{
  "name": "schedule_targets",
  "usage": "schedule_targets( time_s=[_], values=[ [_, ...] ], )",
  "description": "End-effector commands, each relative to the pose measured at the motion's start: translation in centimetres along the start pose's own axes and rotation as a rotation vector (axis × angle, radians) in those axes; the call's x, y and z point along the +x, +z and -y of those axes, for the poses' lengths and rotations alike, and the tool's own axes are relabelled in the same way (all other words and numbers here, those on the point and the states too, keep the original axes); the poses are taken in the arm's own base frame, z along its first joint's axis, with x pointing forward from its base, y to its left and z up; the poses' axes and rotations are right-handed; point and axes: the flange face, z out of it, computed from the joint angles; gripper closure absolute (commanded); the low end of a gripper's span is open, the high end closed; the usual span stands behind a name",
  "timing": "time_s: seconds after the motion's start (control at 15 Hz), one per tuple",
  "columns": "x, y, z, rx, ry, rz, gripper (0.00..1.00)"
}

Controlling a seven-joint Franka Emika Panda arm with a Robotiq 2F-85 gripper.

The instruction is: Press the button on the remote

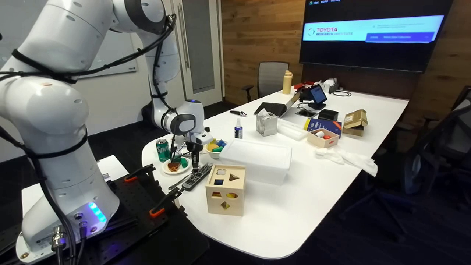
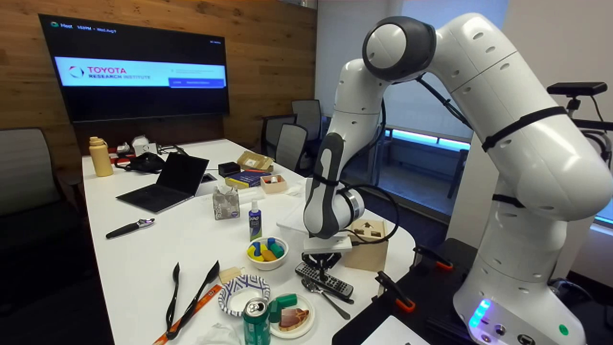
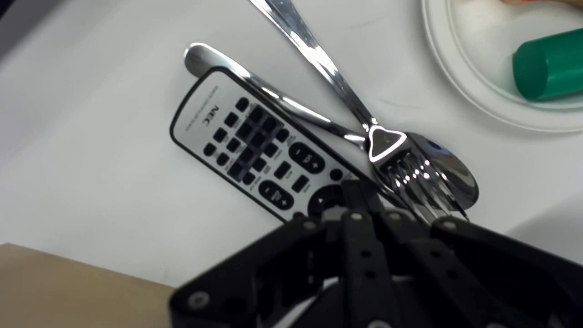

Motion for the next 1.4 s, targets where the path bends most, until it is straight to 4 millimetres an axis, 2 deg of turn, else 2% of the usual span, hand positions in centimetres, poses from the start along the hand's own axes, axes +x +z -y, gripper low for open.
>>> schedule_targets(
  time_s=[0.0, 0.4, 1.13, 1.33],
  values=[
    [0.6, 0.1, -0.1, 0.001, 0.014, -0.015, 1.00],
    [2.2, 1.2, -0.3, 0.007, 0.013, -0.001, 1.00],
    [4.6, 4.7, 0.1, 0.084, -0.007, 0.085, 1.00],
    [4.6, 3.9, -0.4, 0.076, 0.004, 0.090, 1.00]
  ],
)
